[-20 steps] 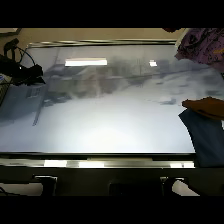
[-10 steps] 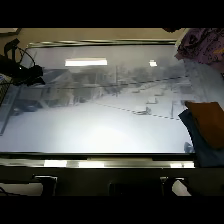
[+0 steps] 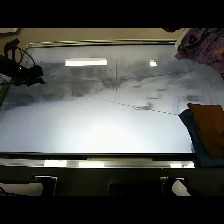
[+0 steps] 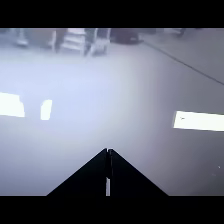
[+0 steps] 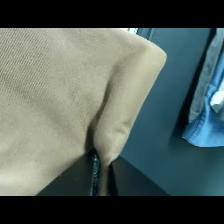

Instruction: Fold the clothes and pants, and hang the long-sleeved shirts on hangers.

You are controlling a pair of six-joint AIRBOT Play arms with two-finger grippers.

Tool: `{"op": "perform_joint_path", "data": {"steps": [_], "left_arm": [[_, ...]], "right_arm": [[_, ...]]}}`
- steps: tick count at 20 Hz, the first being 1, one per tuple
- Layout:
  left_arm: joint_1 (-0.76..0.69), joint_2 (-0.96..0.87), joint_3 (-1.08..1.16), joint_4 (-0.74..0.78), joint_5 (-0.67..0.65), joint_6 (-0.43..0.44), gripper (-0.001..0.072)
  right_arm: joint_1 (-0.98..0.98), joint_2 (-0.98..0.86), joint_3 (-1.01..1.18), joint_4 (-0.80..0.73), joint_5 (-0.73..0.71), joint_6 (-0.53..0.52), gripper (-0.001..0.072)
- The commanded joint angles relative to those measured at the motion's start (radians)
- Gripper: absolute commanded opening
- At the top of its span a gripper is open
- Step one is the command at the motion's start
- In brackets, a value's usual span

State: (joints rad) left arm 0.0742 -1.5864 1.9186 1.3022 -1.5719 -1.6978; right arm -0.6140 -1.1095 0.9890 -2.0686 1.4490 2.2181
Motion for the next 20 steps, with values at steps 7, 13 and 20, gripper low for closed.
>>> {"op": "perform_joint_path", "data": {"steps": [7, 13, 20], "left_arm": [[0.0, -0.001, 0.001, 0.0, 0.0, 0.001, 0.0019], [0.0, -0.001, 0.001, 0.0, 0.001, 0.0, 0.0019], [0.0, -0.001, 0.001, 0.001, 0.001, 0.0, 0.0019]], "right_arm": [[0.0, -0.001, -0.091, -0.061, 0.015, -0.038, 0.0033], [0.0, -0.003, -0.089, -0.092, -0.015, -0.077, 0.0449], [0.042, -0.003, 0.194, 0.27, -0.283, -0.223, 0.0455]]}}
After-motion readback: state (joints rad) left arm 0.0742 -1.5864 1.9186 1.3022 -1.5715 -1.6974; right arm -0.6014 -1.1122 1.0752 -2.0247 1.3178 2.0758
